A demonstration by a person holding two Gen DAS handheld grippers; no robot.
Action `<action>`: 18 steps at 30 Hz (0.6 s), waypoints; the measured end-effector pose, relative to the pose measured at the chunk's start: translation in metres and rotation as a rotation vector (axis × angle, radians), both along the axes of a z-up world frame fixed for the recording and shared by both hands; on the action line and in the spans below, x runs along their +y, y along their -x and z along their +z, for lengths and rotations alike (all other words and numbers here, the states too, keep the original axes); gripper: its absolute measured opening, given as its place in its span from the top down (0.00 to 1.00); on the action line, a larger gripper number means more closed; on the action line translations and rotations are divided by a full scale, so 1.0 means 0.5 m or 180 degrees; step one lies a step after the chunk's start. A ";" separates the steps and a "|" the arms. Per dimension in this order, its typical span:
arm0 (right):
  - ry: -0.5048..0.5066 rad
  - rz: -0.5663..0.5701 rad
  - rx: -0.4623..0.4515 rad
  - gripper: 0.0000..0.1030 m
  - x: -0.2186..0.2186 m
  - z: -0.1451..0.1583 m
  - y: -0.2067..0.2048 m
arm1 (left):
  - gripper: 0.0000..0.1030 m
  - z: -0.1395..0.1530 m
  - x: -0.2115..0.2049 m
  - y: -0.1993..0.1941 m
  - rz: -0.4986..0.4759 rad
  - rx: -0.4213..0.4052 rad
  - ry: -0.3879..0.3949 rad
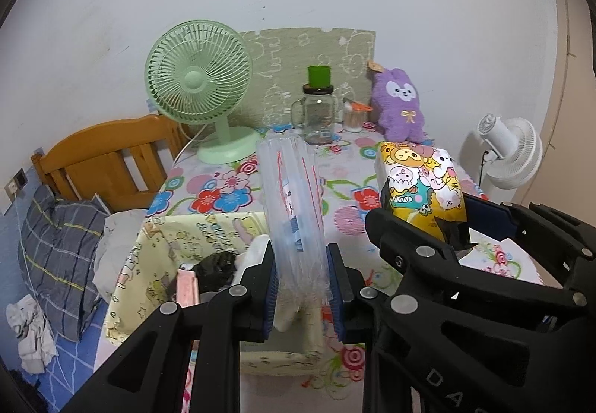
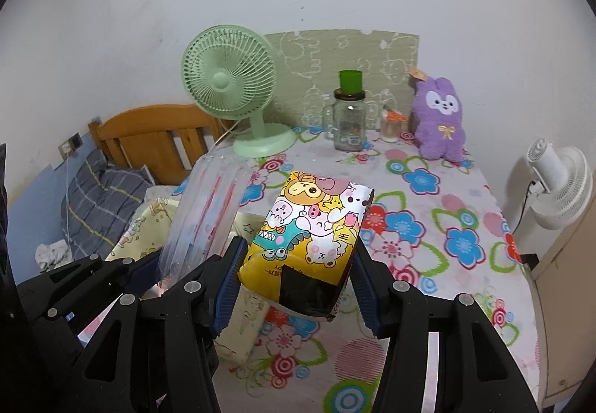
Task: Organize soft objects
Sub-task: 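Lift the straw bag and tissue pack and carry them toward the yellow box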
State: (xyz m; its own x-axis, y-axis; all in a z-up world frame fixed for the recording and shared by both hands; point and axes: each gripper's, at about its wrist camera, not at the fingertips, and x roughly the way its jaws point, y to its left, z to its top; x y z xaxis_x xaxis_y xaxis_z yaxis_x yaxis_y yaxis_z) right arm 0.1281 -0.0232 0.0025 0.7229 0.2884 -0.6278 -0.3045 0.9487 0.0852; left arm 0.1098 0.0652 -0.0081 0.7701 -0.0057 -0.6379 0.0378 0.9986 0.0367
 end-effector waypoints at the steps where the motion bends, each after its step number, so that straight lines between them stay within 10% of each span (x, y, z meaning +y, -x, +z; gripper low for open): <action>1: 0.0005 0.0012 0.0007 0.44 0.006 -0.002 -0.003 | 0.78 -0.003 0.006 -0.003 0.0008 0.0006 -0.0013; 18: 0.0110 0.0281 0.0152 0.45 0.106 -0.044 -0.045 | 0.78 -0.043 0.096 -0.029 0.0167 0.0128 -0.0064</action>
